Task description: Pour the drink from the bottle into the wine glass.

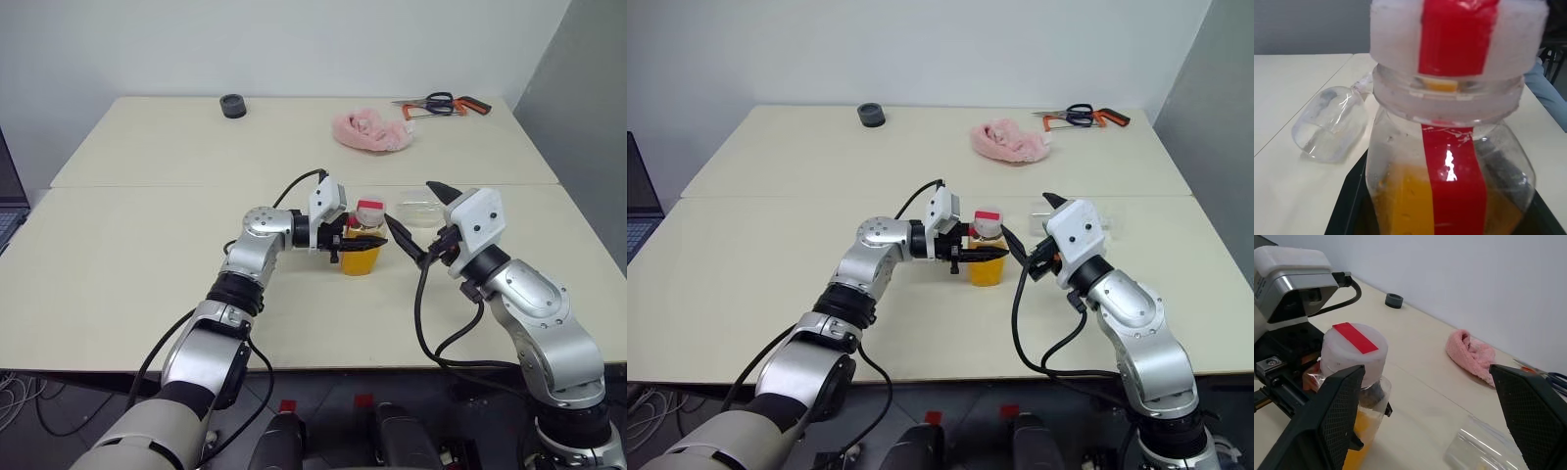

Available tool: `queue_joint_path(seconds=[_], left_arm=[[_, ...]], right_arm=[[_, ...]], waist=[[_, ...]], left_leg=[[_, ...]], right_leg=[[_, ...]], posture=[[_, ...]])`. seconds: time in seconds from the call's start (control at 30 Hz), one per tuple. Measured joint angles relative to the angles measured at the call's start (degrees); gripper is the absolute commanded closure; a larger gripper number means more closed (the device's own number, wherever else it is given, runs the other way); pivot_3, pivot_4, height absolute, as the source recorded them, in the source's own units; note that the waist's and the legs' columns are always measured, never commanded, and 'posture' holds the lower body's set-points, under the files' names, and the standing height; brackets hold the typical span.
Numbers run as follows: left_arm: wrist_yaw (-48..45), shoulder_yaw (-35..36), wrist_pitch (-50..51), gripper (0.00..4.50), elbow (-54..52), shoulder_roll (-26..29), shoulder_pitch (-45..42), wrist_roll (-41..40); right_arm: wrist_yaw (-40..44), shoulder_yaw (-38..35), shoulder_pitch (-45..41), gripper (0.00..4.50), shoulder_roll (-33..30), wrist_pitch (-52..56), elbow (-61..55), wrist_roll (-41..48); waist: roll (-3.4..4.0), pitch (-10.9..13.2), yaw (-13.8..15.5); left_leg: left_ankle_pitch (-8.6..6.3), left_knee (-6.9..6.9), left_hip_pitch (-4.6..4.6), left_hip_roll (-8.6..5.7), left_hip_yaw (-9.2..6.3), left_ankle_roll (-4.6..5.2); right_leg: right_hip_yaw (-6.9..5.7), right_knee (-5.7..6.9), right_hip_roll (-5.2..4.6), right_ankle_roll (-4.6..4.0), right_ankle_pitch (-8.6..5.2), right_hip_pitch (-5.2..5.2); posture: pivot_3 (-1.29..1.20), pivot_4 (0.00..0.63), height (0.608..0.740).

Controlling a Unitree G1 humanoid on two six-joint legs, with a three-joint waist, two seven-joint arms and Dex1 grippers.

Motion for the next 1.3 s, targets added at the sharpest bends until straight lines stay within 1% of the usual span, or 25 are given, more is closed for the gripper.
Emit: queue_joint_path(seconds=[0.27,0.6,0.9,1.07,1.3], left_arm=[[-0.06,0.00,-0.03,2.81,0.00,0.00,0.00,0.00],[-0.04,0.00,-0.06,2.81,0.01,-0.02,-0.01,0.00],[0.46,0.02,-1.01,2.81,1.12,-0.05,-0.46,0.01],[0.85,0.02,-1.25,2.81,1.12,-0.07,-0.49,0.00],[1.31,0.04,-1.28,2.81,1.12,-0.10,-0.49,0.00]], right_arm=[[1.97,-0.62,0.77,0.17,0.00,3.45,-4.11,4.80],[3.53,-0.67,1.43,0.17,-0.54,6.10,-5.75,9.04],[3.51,0.35,0.95,0.17,-0.31,6.19,-5.88,9.22],[3.51,0.60,-0.69,0.17,-0.13,6.19,-5.85,9.25],[2.81,2.21,-1.93,0.17,1.21,5.96,-5.27,8.90]], waist=[[0.00,0.00,0.00],[0.00,0.00,0.00],[0.00,0.00,0.00],[0.00,0.00,0.00],[0.00,0.00,-0.01]], left_leg=[[0.00,0.01,0.00,0.00,0.00,0.00],[0.00,0.00,0.00,0.00,0.00,0.00],[0.00,0.01,0.00,0.00,0.00,0.00],[0.00,0.01,0.00,0.00,-0.01,0.00],[0.00,0.01,0.00,0.00,-0.01,0.00]], right_leg=[[0.00,0.00,0.00,0.00,0.00,0.00],[0.00,0.00,0.00,0.00,0.00,0.00],[0.00,0.00,0.00,0.00,0.00,0.00],[0.00,0.00,0.00,0.00,0.00,0.00],[-0.01,0.00,0.00,0.00,0.00,0.00]], posture=[[0.00,0.150,0.740],[0.00,0.150,0.740],[0.00,0.150,0.740],[0.00,0.150,0.740],[0.00,0.150,0.740]])
